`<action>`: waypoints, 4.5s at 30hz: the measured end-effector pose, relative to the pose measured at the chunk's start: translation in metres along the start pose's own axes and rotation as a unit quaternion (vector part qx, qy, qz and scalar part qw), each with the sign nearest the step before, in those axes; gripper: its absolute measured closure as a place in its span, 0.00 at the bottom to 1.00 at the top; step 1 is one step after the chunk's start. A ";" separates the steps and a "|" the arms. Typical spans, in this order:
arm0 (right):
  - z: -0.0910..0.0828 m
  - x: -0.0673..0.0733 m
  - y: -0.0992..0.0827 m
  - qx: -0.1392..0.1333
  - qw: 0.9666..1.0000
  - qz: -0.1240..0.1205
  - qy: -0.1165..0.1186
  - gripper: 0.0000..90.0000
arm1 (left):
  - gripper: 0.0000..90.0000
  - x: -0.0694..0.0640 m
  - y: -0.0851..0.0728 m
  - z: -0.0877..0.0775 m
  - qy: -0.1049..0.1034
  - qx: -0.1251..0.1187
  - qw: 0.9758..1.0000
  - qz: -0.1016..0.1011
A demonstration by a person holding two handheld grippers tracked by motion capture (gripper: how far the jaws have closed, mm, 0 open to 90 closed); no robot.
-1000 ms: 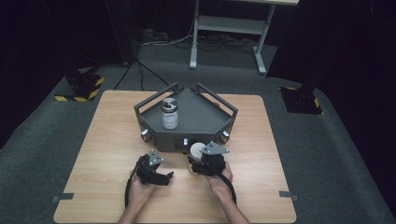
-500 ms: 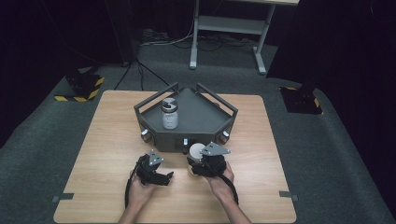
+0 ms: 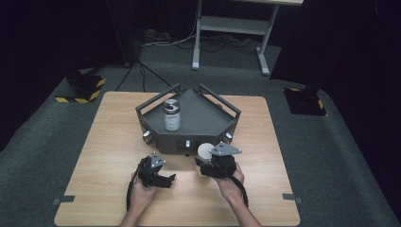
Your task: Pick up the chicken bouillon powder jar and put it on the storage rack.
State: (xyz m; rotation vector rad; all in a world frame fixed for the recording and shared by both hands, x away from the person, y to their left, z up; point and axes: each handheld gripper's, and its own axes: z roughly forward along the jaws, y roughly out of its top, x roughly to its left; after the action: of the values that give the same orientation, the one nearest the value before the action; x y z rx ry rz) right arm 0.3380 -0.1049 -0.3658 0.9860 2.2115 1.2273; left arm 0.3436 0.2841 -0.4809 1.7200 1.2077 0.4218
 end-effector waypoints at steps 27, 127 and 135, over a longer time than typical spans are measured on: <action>-0.031 -0.024 0.029 -0.014 1.000 -0.015 0.021 0.39 | 0.06 0.000 0.000 0.000 0.000 0.000 1.000 0.000; 0.051 -0.039 0.129 -0.018 0.998 0.038 -0.052 0.39 | 0.07 0.000 -0.001 0.000 0.001 -0.004 1.000 -0.004; 0.051 -0.038 0.127 -0.018 0.998 0.036 -0.052 0.39 | 0.07 0.000 -0.001 0.000 0.001 -0.004 1.000 -0.004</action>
State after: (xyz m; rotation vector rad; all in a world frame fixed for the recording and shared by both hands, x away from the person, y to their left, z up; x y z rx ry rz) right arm 0.4445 -0.0603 -0.2823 1.0987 2.0828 1.2150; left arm 0.3429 0.2838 -0.4817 1.7083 1.2120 0.4234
